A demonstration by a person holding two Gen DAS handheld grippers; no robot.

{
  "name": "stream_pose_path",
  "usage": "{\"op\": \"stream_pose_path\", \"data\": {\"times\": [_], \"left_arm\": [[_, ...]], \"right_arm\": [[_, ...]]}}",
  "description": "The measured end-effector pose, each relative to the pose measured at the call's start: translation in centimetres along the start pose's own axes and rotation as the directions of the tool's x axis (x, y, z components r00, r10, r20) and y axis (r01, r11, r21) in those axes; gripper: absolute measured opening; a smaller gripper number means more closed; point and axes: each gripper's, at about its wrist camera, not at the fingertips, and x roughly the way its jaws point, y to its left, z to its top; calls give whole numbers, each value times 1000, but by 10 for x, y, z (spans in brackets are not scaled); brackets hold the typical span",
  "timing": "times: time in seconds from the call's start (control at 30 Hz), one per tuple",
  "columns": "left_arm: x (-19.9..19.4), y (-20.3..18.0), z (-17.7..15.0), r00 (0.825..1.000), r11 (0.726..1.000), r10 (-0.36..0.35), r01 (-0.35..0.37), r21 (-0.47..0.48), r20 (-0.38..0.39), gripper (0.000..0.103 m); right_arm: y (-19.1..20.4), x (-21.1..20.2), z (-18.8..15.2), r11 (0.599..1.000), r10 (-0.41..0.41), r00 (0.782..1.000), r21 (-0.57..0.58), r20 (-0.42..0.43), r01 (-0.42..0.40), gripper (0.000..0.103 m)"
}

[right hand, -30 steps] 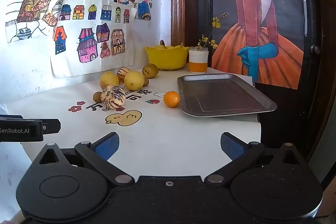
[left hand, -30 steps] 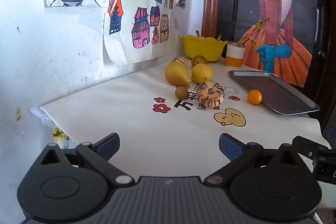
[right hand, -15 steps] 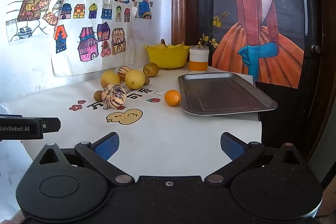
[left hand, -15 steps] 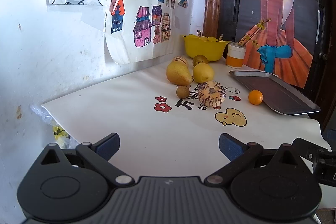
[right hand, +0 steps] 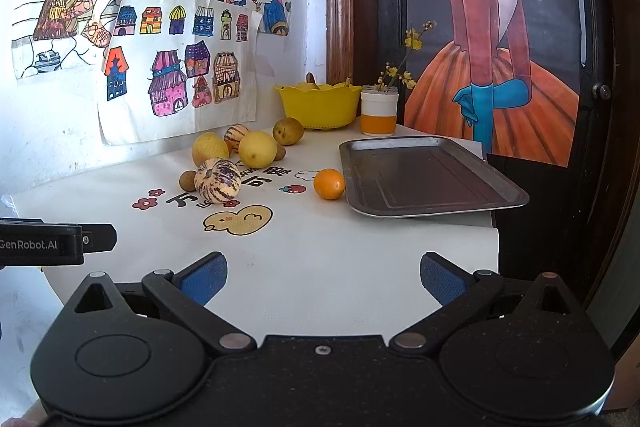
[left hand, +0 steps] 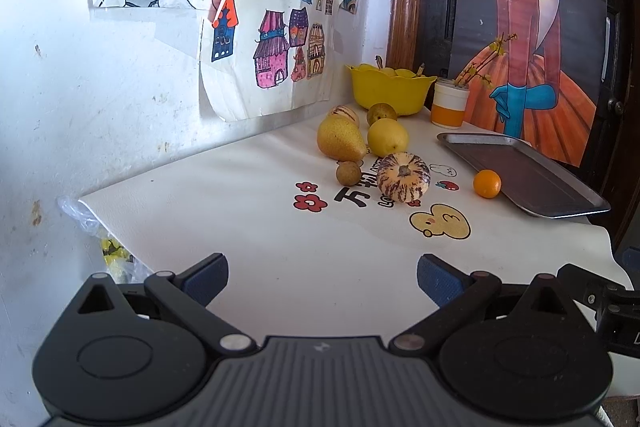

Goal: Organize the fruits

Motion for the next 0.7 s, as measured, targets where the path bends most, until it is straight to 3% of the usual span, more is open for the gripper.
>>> {"op": "stream_pose_path", "data": {"times": [0.7], "left_arm": [[1,1,-1,1000,1000,-1,1,-6,-5,103]], "right_arm": [[1,0,0,1000,1,1000,1,-4,-1,102]]}}
